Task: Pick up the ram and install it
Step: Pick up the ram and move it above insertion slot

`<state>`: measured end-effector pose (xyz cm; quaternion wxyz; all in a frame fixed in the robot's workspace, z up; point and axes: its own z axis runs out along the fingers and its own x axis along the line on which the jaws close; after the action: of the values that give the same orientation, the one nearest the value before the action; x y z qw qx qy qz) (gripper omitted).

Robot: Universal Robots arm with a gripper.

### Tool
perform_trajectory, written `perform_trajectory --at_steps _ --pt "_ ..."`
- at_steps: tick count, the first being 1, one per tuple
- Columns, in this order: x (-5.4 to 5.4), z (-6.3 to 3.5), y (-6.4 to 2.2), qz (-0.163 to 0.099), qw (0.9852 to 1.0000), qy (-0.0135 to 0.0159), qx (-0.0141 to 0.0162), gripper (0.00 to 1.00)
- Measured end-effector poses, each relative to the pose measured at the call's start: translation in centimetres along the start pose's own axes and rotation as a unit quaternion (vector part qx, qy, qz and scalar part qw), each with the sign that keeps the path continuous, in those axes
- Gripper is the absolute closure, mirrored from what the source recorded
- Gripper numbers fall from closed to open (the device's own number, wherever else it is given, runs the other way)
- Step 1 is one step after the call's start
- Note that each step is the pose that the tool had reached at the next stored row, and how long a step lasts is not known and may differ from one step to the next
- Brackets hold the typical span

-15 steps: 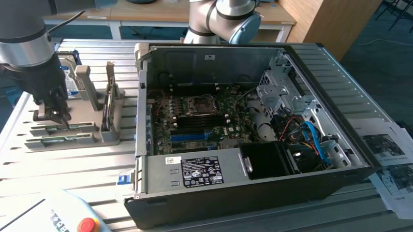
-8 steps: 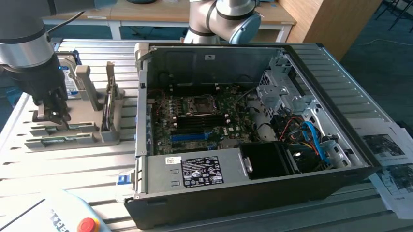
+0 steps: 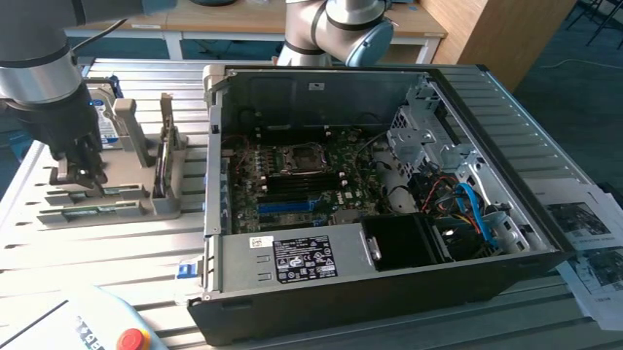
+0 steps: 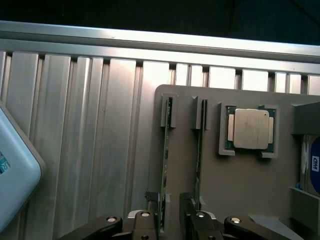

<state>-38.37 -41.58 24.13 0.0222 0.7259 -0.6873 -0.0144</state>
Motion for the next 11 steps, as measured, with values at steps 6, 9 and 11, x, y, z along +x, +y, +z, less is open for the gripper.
perform_trajectory --at_steps 6,9,11 --pt "-0.01 0.47 -0.02 0.000 1.0000 0.0000 0.0000 0.69" --pt "-0.01 0.69 -0.03 0.000 1.0000 0.0000 0.0000 0.69" --pt "-0.01 0.84 -0.04 0.000 1.0000 0.0000 0.0000 0.69"
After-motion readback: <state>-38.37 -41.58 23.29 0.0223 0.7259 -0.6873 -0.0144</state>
